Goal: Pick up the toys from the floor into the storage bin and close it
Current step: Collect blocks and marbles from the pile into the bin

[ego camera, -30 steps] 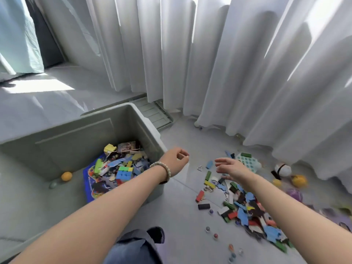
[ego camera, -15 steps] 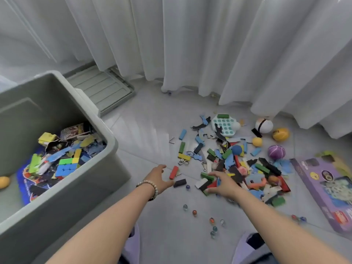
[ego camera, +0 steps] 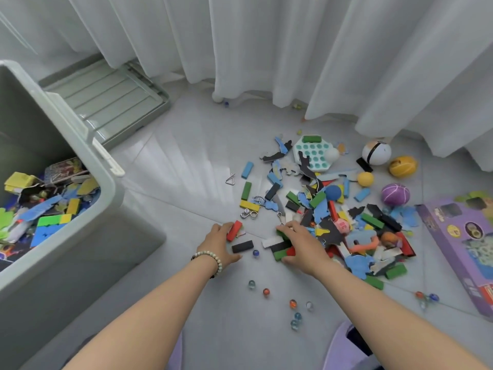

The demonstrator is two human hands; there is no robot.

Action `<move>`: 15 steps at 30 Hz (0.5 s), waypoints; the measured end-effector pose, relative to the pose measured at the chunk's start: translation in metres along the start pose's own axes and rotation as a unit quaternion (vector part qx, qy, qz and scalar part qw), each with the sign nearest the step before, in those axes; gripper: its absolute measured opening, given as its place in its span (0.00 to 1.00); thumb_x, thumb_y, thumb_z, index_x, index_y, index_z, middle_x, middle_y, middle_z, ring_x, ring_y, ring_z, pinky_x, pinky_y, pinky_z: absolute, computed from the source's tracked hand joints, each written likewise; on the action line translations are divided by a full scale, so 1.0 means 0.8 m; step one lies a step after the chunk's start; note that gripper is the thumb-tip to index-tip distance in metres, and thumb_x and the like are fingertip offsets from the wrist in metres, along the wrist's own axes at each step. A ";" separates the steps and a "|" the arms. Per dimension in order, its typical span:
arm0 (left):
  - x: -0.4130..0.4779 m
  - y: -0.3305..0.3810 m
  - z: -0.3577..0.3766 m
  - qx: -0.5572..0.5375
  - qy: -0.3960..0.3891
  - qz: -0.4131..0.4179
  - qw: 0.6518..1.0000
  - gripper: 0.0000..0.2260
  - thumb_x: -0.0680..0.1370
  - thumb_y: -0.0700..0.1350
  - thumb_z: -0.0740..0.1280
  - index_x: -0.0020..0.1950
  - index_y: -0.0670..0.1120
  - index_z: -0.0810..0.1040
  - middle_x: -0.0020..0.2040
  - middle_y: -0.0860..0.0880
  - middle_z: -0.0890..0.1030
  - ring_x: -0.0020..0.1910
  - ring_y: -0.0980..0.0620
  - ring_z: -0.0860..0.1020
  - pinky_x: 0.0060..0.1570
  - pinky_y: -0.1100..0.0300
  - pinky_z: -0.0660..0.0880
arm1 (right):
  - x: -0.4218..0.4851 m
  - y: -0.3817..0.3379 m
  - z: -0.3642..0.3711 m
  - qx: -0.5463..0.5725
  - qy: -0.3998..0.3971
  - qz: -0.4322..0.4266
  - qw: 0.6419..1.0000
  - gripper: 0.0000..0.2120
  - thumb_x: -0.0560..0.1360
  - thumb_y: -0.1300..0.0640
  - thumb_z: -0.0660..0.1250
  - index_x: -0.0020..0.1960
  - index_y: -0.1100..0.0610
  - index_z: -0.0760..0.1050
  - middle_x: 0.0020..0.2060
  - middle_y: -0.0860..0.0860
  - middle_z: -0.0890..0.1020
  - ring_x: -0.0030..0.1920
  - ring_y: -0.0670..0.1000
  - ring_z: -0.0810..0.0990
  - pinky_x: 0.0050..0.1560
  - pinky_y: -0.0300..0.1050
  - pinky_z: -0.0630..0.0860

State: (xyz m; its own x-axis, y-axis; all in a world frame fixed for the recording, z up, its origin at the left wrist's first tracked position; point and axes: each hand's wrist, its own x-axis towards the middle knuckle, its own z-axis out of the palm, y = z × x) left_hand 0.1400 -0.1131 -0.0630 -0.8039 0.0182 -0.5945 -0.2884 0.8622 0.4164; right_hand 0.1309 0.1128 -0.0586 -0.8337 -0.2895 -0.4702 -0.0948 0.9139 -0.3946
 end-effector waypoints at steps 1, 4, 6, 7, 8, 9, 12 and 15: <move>0.003 0.001 0.000 0.007 -0.001 0.002 1.000 0.37 0.69 0.52 0.73 0.73 0.55 0.58 0.65 0.49 0.65 0.62 0.47 0.72 0.59 0.54 0.73 | 0.002 -0.001 0.001 0.003 0.011 0.000 1.000 0.35 0.71 0.52 0.71 0.73 0.48 0.59 0.66 0.47 0.64 0.66 0.49 0.66 0.59 0.46 0.73; 0.011 0.007 0.000 0.038 0.004 0.013 0.999 0.33 0.71 0.52 0.71 0.72 0.56 0.60 0.64 0.48 0.67 0.62 0.47 0.72 0.58 0.54 0.73 | 0.007 -0.006 0.004 -0.010 0.033 -0.016 0.999 0.33 0.71 0.48 0.69 0.73 0.47 0.60 0.64 0.46 0.66 0.66 0.48 0.66 0.54 0.45 0.74; 0.016 0.009 0.001 0.055 0.016 0.023 0.998 0.29 0.72 0.52 0.70 0.69 0.56 0.63 0.62 0.49 0.68 0.61 0.48 0.72 0.55 0.55 0.74 | 0.011 -0.008 0.006 -0.030 0.034 -0.033 0.998 0.32 0.72 0.46 0.68 0.73 0.45 0.59 0.64 0.46 0.65 0.65 0.47 0.66 0.51 0.44 0.75; 0.018 0.010 0.002 0.059 0.024 0.027 0.998 0.26 0.72 0.52 0.70 0.68 0.56 0.65 0.61 0.49 0.68 0.60 0.48 0.71 0.54 0.56 0.73 | 0.013 -0.009 0.007 -0.038 0.033 -0.039 0.998 0.32 0.73 0.45 0.67 0.73 0.44 0.59 0.64 0.46 0.65 0.65 0.47 0.66 0.49 0.44 0.75; 0.019 0.011 0.002 0.063 0.032 0.030 0.997 0.23 0.72 0.51 0.69 0.66 0.55 0.67 0.60 0.49 0.69 0.60 0.48 0.71 0.52 0.56 0.73 | 0.015 -0.010 0.008 -0.044 0.032 -0.040 0.998 0.31 0.73 0.44 0.66 0.72 0.44 0.59 0.63 0.46 0.65 0.64 0.48 0.66 0.48 0.44 0.75; 0.021 0.011 0.003 0.067 0.040 0.032 0.996 0.21 0.73 0.51 0.69 0.64 0.54 0.68 0.59 0.49 0.70 0.59 0.48 0.71 0.51 0.56 0.73 | 0.017 -0.011 0.010 -0.045 0.034 -0.039 0.998 0.29 0.73 0.44 0.66 0.72 0.44 0.60 0.62 0.47 0.66 0.63 0.48 0.67 0.47 0.44 0.75; 0.027 0.011 0.002 0.074 0.060 0.032 0.995 0.17 0.74 0.52 0.68 0.60 0.51 0.68 0.58 0.50 0.71 0.57 0.49 0.72 0.49 0.56 0.73 | 0.025 -0.015 0.013 -0.037 0.046 -0.025 0.998 0.27 0.74 0.43 0.65 0.71 0.45 0.62 0.59 0.48 0.67 0.60 0.49 0.70 0.44 0.44 0.74; 0.032 0.010 0.001 0.070 0.070 0.033 0.995 0.15 0.74 0.52 0.67 0.57 0.50 0.68 0.57 0.50 0.71 0.56 0.49 0.72 0.47 0.57 0.72 | 0.031 -0.018 0.015 -0.029 0.048 -0.009 0.998 0.29 0.72 0.42 0.66 0.70 0.46 0.62 0.60 0.49 0.67 0.60 0.50 0.69 0.45 0.44 0.73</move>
State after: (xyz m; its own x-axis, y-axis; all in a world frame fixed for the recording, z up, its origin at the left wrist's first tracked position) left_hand 0.1174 -0.1055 -0.0753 -0.8859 0.0150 -0.4637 -0.1651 0.9238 0.3453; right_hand 0.1179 0.0891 -0.0746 -0.8794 -0.2798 -0.3852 -0.1391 0.9248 -0.3542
